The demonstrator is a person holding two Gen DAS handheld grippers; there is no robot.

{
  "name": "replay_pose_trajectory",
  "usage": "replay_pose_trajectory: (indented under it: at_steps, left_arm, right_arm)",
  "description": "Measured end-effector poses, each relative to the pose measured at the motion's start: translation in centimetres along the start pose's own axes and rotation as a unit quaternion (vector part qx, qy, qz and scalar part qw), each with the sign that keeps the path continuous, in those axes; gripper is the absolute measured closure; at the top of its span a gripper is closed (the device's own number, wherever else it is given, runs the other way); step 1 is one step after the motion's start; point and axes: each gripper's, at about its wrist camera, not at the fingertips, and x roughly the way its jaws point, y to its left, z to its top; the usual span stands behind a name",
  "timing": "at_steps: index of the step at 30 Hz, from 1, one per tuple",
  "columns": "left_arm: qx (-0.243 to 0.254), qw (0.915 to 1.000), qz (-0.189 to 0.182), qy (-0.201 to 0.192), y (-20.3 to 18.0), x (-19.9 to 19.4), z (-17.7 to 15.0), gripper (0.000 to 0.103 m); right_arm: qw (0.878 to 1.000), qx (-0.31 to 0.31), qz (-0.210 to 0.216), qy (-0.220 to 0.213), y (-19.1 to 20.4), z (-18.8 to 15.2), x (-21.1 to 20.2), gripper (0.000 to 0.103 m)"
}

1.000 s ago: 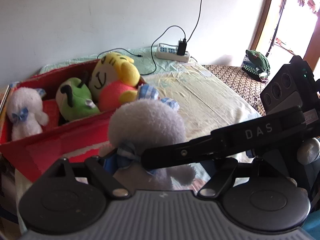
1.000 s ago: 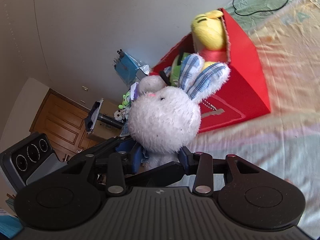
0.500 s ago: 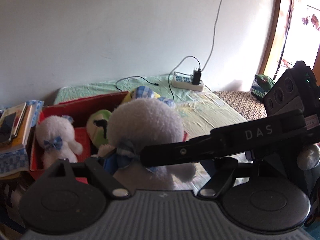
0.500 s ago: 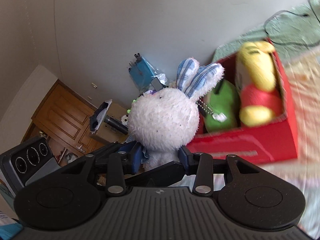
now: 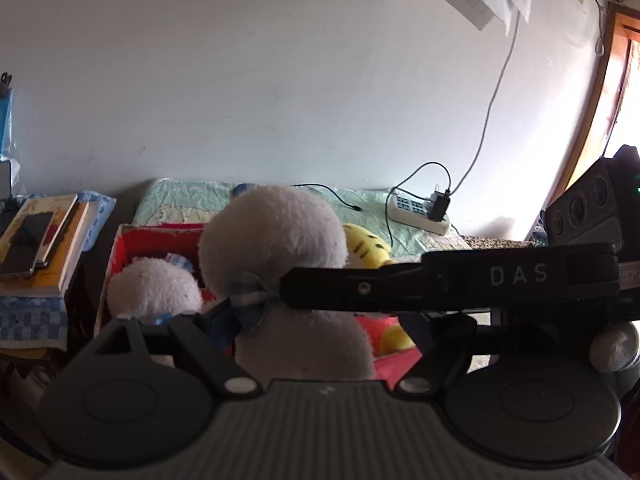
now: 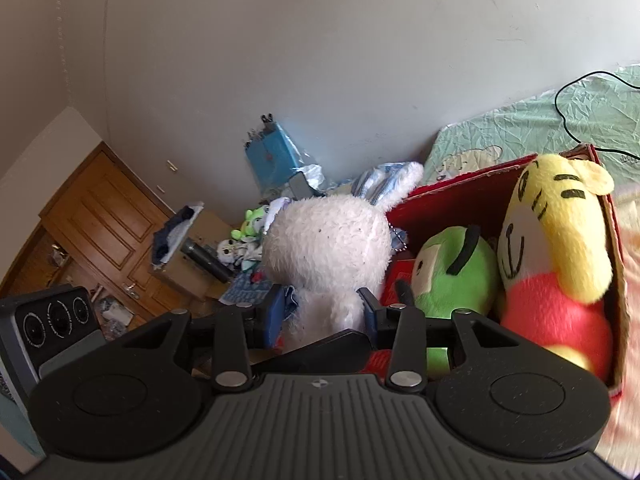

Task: Organize objects
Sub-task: 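Lift and carry the pink bunny plush over the red box with the right gripper, then lower the pink bunny into the red box and open the right gripper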

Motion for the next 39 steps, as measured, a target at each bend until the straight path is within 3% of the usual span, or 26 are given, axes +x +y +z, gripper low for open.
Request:
replay_pose_trajectory:
  at_steps: [9, 20, 39]
  left_arm:
    - [-0.031, 0.9992, -0.006, 0.025, 2.9, 3.7, 0.2, 0.022]
    - [-0.035, 0.9975, 0.003, 0.062, 5.4, 6.4, -0.4, 0.015]
    - [0.000, 0.9964, 0.015, 0.083, 4.1, 7.2, -0.8, 0.007]
  right_arm:
    - [0.999, -0.007, -0.036, 0.011, -1.3, 0.6, 3.2, 0.061]
    - [0.998, 0.034, -0.040, 0.028, -2.8, -0.2, 5.2, 0.060]
    - [0.999, 0.030, -0.036, 0.008, -2.7, -0.2, 3.3, 0.051]
